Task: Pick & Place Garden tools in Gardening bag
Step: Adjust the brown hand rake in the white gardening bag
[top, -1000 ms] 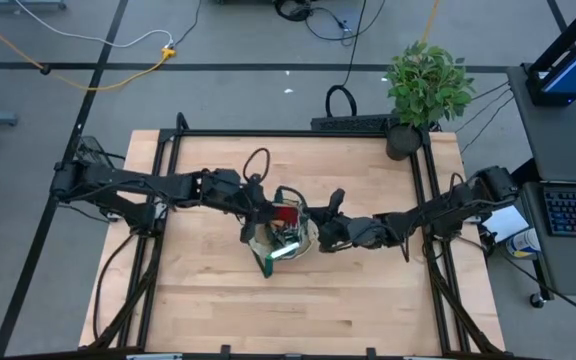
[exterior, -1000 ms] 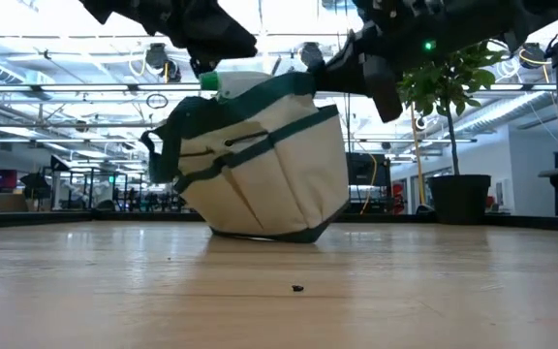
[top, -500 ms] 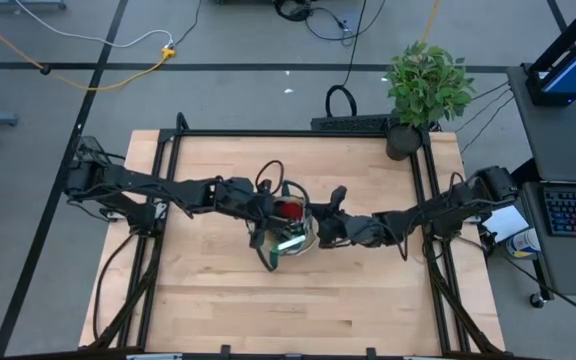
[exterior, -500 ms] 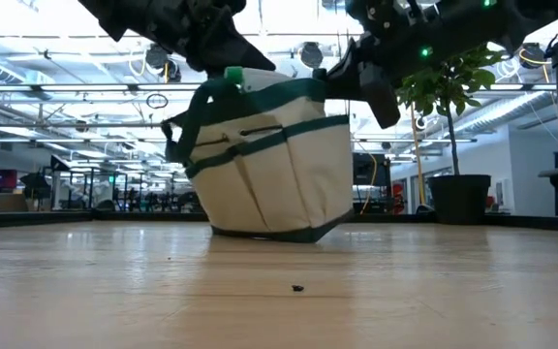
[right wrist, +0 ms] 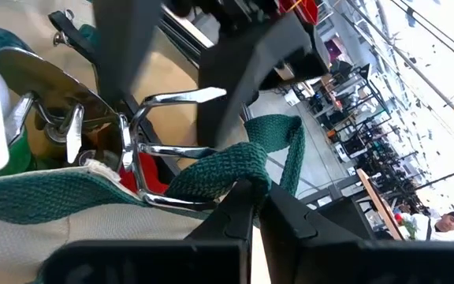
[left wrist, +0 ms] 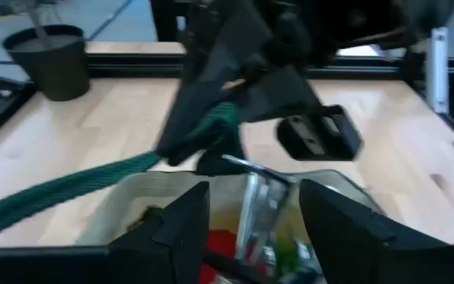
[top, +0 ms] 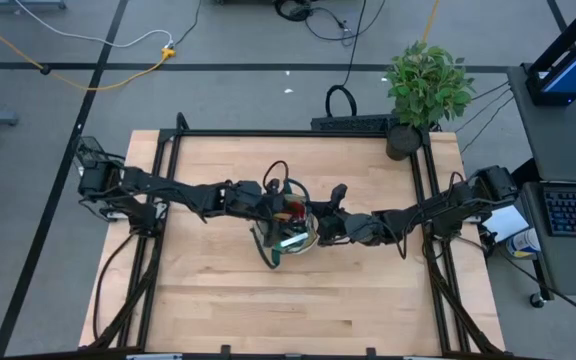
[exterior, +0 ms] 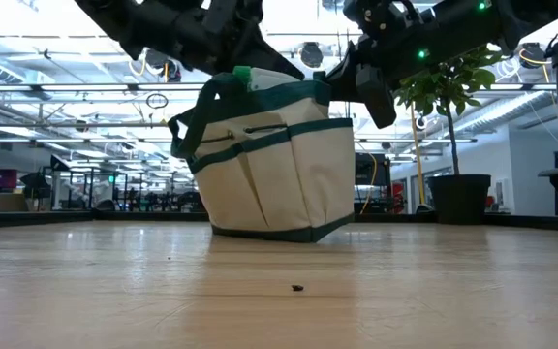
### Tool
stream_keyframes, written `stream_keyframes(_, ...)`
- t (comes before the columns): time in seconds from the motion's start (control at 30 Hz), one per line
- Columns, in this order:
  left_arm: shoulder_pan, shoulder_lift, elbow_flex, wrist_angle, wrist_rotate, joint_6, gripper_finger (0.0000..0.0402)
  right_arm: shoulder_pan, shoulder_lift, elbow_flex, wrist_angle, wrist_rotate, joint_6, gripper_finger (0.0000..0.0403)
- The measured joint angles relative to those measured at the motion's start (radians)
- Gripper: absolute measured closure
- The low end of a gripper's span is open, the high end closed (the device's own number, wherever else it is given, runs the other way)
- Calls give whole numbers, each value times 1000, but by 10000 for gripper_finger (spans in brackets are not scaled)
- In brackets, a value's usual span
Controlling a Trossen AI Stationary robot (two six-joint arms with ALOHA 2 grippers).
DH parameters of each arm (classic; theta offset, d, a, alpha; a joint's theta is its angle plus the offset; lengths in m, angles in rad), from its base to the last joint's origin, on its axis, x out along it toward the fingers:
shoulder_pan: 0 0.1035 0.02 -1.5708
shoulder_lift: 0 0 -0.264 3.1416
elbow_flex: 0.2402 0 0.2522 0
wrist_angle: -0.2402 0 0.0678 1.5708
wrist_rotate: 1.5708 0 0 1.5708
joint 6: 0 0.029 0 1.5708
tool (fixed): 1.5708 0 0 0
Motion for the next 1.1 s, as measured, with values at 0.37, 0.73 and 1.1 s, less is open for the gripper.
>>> stream_keyframes(0.37, 1, 43, 0, 61, -24, -20, 277, 0, 0, 0, -1, 3, 0, 399)
stream_keyframes(0.73, 0, 43, 0, 61, 42, -13, 382, 0, 1, 0, -54, 106, 1, 399)
stream_keyframes(1.1, 4, 43, 0, 75, 122, 30, 383, -15, 1, 0, -60, 104, 35, 399)
